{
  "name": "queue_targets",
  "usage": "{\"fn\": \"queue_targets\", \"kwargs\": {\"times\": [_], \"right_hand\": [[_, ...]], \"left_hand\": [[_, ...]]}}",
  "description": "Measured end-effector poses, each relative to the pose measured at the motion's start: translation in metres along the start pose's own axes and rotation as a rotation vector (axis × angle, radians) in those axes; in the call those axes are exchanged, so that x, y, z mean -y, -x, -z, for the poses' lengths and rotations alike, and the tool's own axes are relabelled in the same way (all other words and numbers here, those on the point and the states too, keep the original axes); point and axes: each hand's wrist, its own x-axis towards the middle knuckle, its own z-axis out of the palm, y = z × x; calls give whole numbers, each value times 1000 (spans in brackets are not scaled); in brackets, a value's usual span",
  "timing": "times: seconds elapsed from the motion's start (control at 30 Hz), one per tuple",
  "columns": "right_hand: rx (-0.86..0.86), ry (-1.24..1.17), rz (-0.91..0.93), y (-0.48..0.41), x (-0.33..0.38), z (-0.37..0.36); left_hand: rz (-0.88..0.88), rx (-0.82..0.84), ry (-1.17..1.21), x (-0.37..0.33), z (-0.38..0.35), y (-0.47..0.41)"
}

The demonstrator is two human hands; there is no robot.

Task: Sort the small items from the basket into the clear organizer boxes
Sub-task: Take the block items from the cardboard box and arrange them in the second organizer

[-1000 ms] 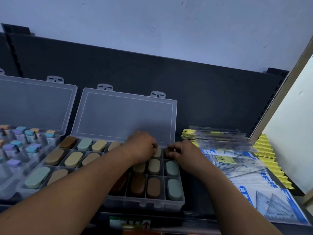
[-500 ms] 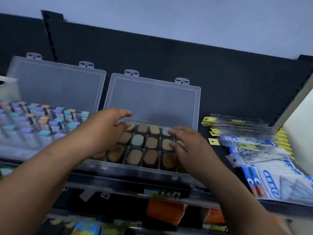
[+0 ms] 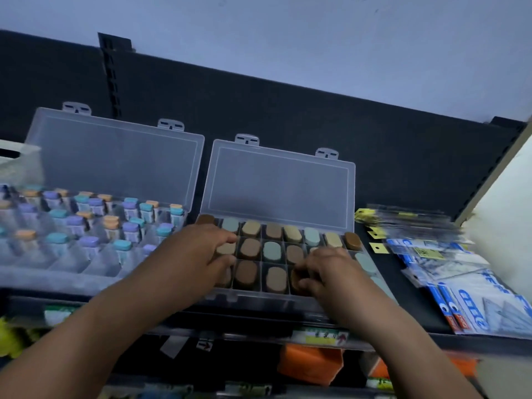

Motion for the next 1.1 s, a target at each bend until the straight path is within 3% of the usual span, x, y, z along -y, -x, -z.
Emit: {"fn": "queue_targets", "kwargs": {"times": [0.17, 0.33, 0.53, 0.83, 0.97, 1.1], "right_hand": [[-190, -132, -9, -1, 31, -3], [-163, -157, 115, -6, 67, -15], [-11, 31, -22, -31, 79, -31], [-249, -52, -19, -23, 87, -32], [-98, 74, -2, -46, 82, -29], [63, 178, 20, -66, 74, -31]], "left_hand": [[25, -32, 35, 21, 9, 15], [-11, -12, -24, 39, 12, 26], [-71, 39, -70, 48, 5, 27], [-206, 133, -85, 48, 3, 24], [-300, 152, -95, 46, -7, 19], [-287, 129, -134, 43, -11, 4]]}}
